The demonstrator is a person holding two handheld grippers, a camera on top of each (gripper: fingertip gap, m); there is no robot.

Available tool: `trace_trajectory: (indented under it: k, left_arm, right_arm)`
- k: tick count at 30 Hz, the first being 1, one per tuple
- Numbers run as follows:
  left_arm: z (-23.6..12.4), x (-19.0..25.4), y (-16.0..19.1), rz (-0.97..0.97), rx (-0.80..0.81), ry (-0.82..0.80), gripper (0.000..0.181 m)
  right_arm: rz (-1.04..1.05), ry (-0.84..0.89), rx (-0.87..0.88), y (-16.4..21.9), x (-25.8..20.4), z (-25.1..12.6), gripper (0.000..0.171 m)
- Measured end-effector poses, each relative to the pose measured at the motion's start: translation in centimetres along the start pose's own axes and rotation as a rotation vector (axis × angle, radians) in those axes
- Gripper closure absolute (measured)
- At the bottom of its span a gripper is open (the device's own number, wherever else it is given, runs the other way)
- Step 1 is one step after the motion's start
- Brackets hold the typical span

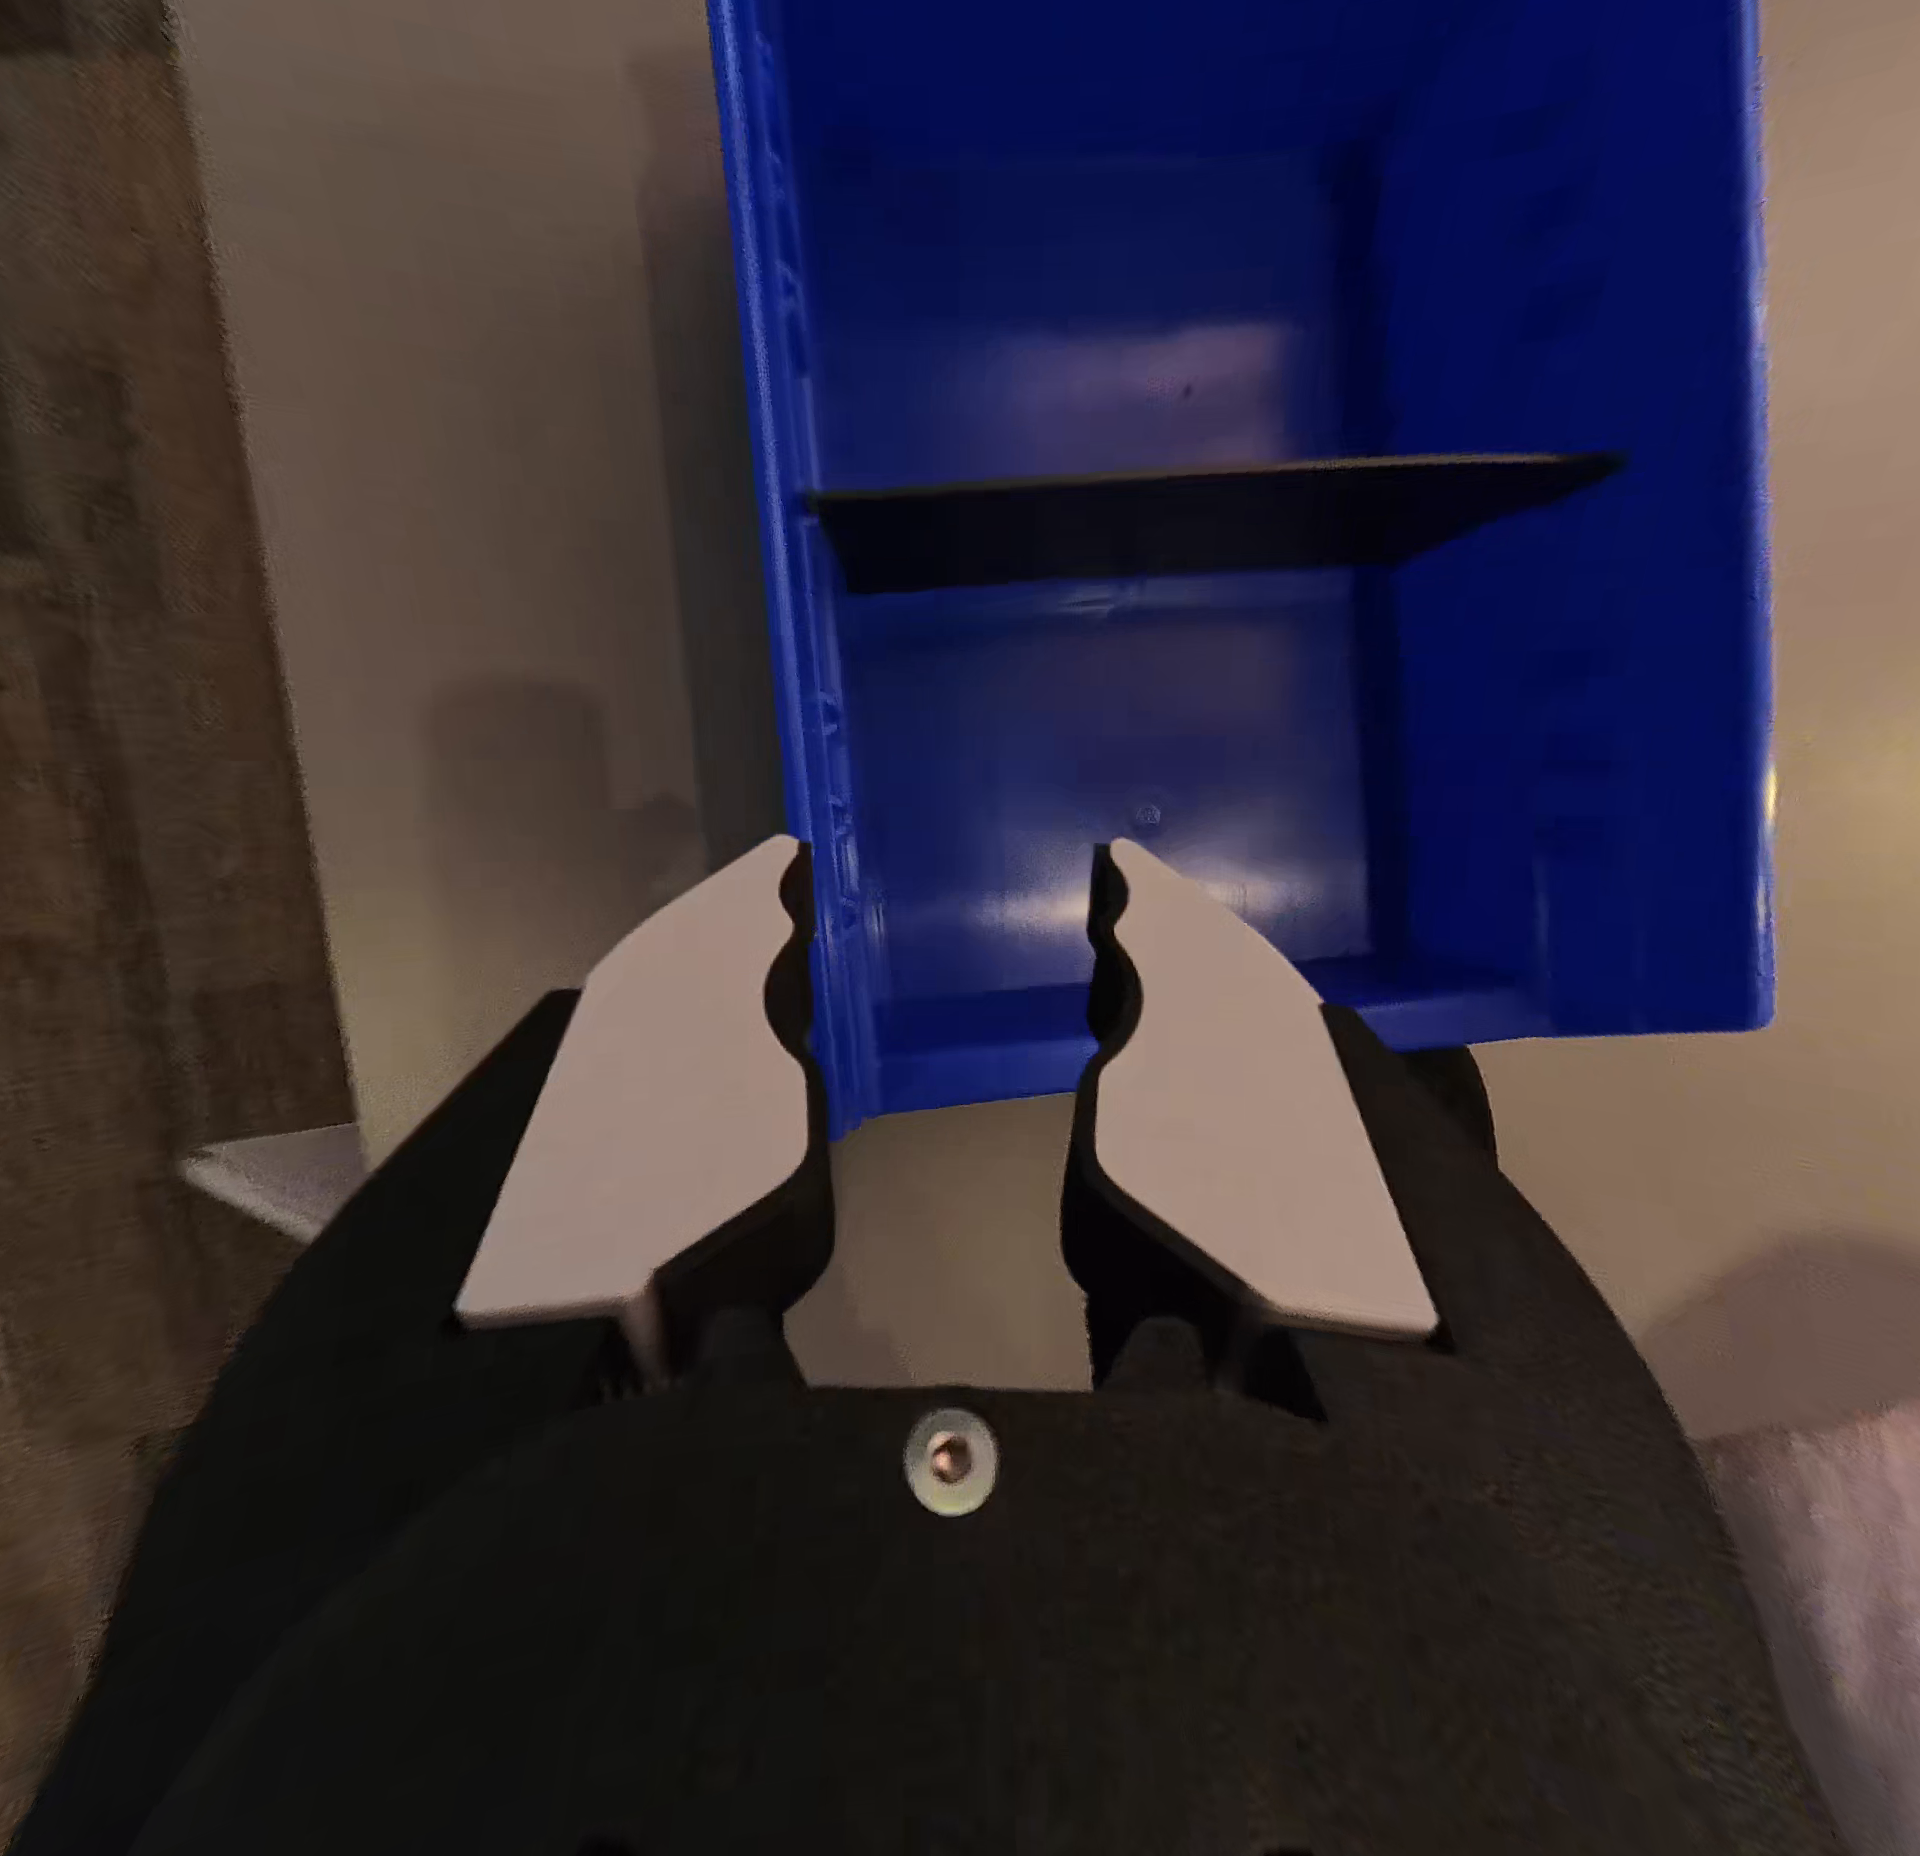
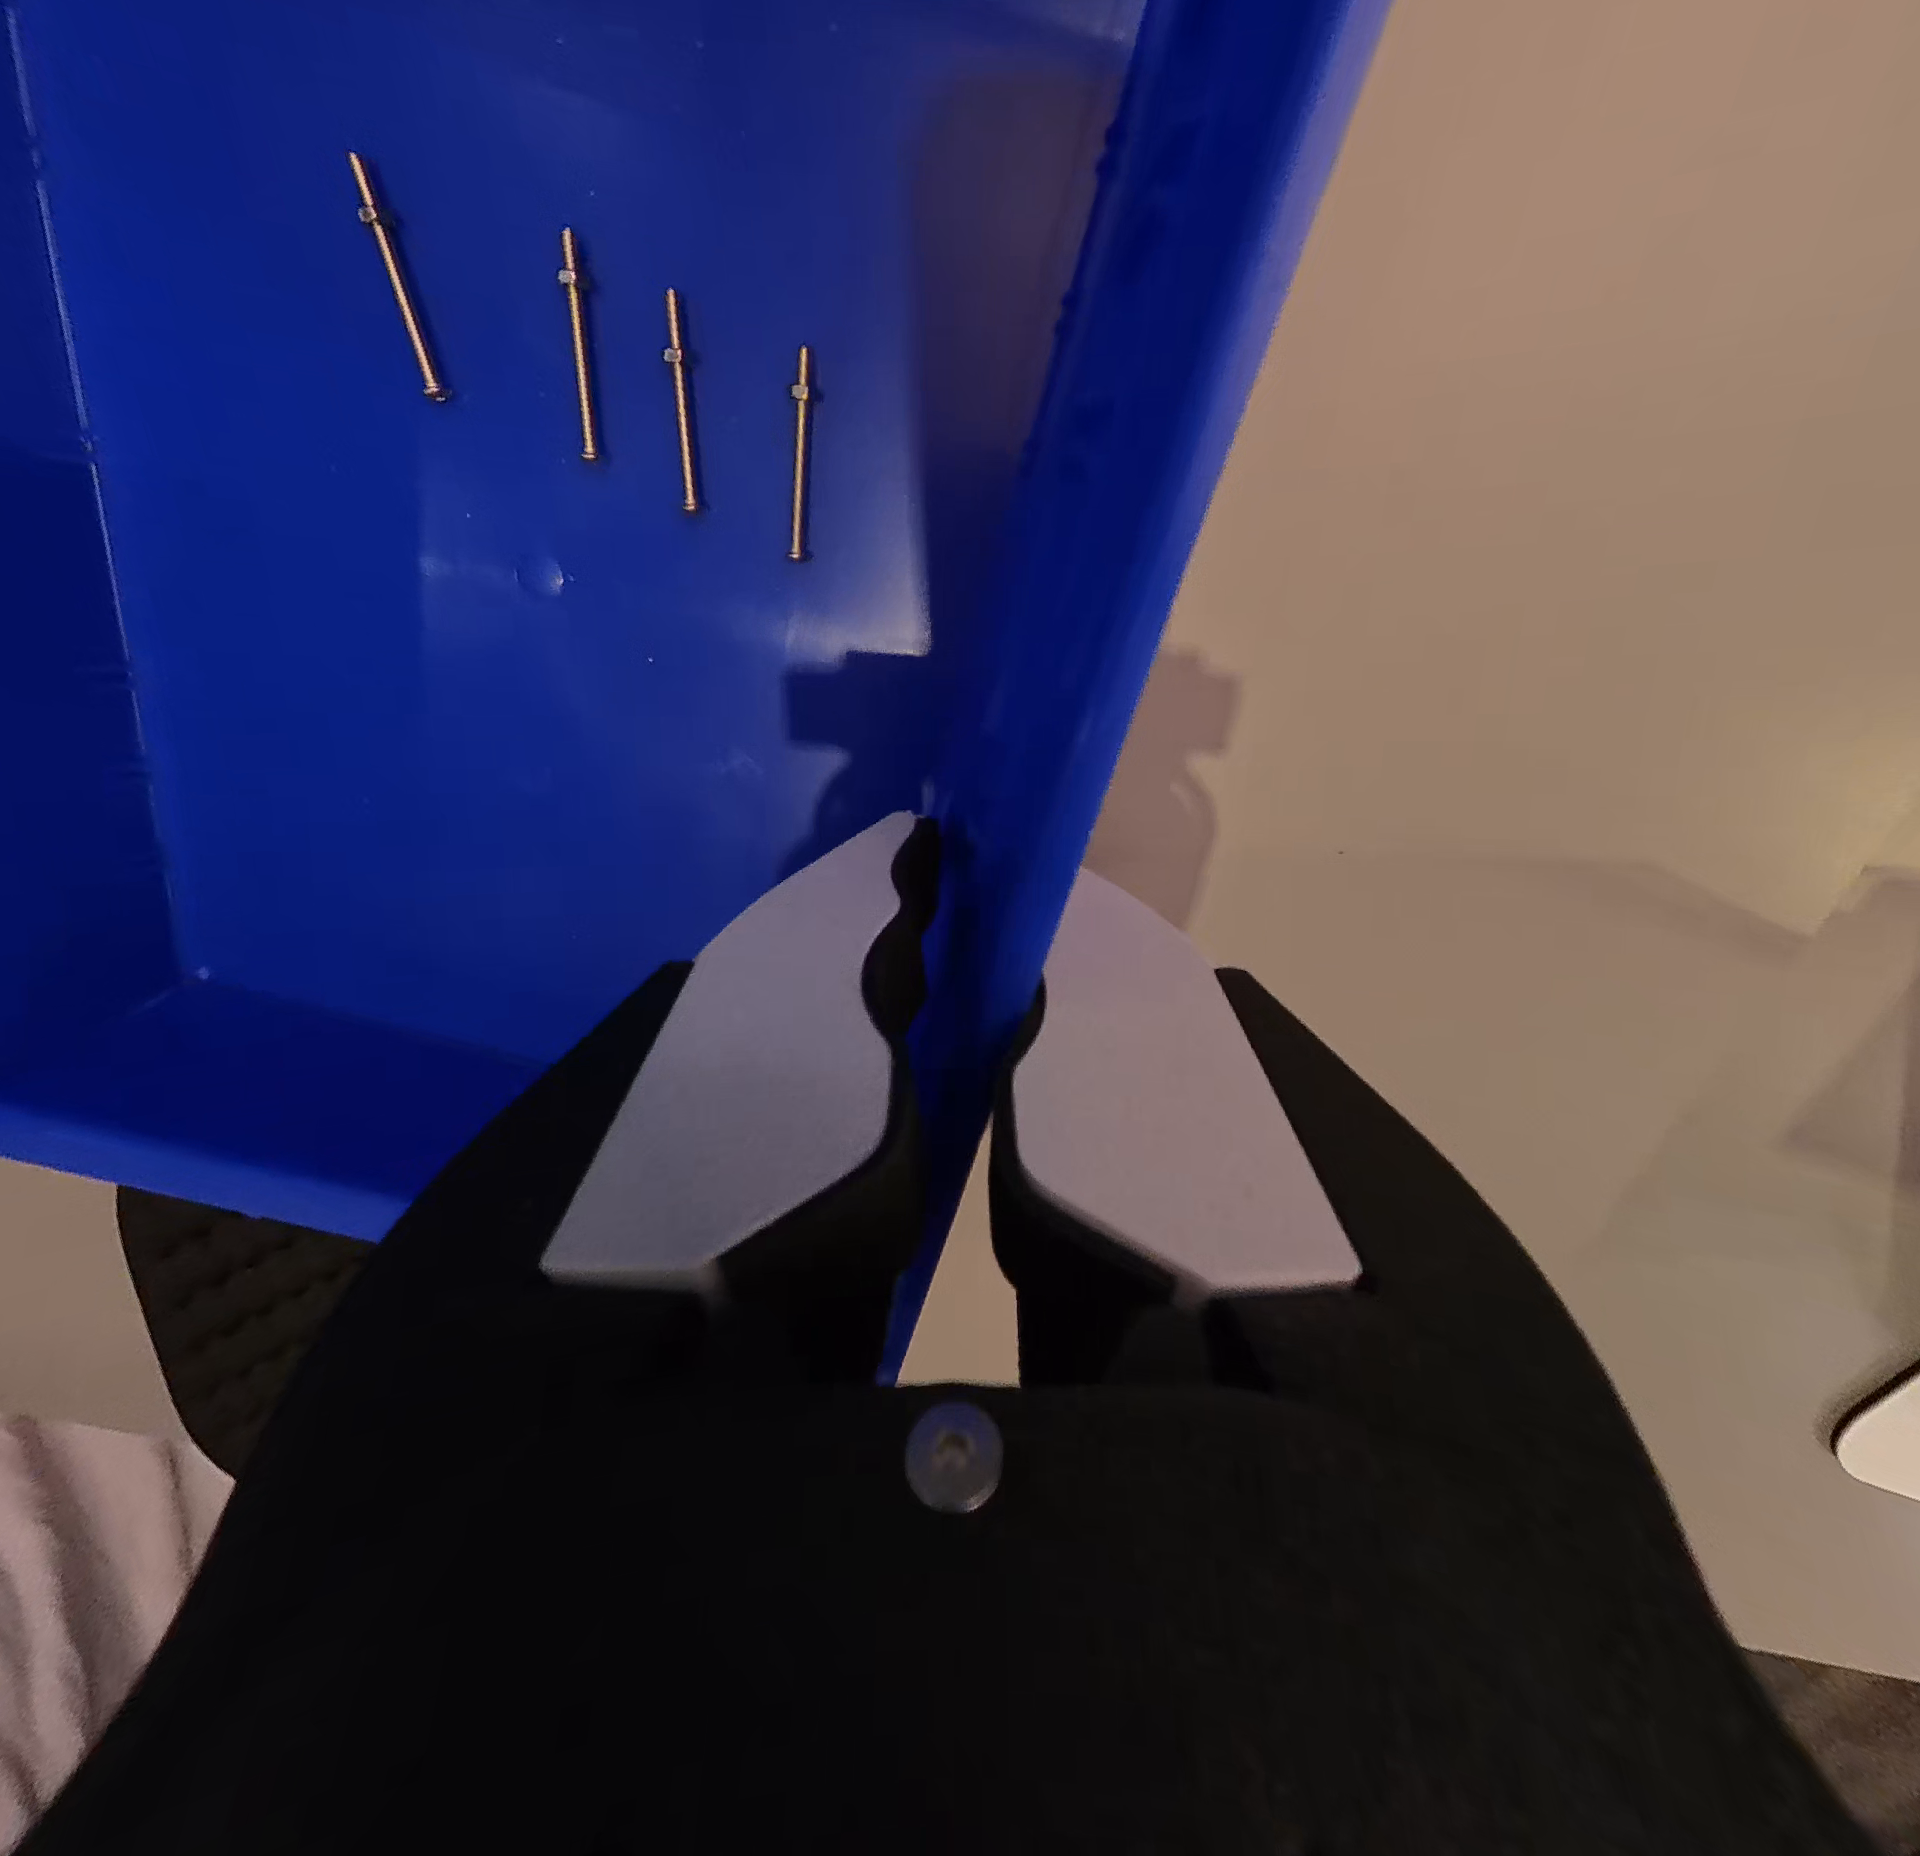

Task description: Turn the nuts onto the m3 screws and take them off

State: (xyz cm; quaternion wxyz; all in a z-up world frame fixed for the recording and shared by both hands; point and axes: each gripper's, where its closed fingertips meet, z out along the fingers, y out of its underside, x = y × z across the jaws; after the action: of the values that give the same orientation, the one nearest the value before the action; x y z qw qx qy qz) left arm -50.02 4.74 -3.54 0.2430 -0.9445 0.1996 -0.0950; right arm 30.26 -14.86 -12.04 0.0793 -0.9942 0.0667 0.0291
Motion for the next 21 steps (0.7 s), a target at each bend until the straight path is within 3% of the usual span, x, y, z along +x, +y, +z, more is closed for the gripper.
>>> trace_trajectory:
  k: [1,2,7,13,16,19,21]
  left_arm:
    - [0.9,0.0,0.4,-0.014,-0.017,0.033,0.129]
    - [1.3,0.2,0.1,-0.022,0.002,0.069,0.144]
    - [2.7,0.4,0.1,-0.065,-0.049,0.128,0.151]
    - [0.2,-2.5,-1.8,0.019,0.050,-0.130,0.124]
    - [1.4,-4.1,-0.1,0.045,-0.085,-0.221,0.118]
    - [3.7,-3.6,1.9,0.015,-0.207,-0.159,0.133]
    - [4.6,-3.4,2.5,0.014,-0.231,-0.150,0.170]
  right_arm:
    - [0.001,0.000,0.005,0.0,0.0,0.0,0.163]
    - [0.003,-0.001,0.008,0.0,0.1,0.0,0.163]
    - [-0.005,-0.002,0.009,0.2,-0.1,0.0,0.163]
    - [-0.009,-0.008,0.001,0.5,-0.2,-0.1,0.162]
    - [-0.017,-0.007,-0.011,0.5,-0.2,-0.1,0.162]
    - [-0.018,-0.004,-0.013,0.5,-0.2,-0.1,0.162]
    - [-0.019,-0.007,-0.010,0.5,-0.3,-0.1,0.162]
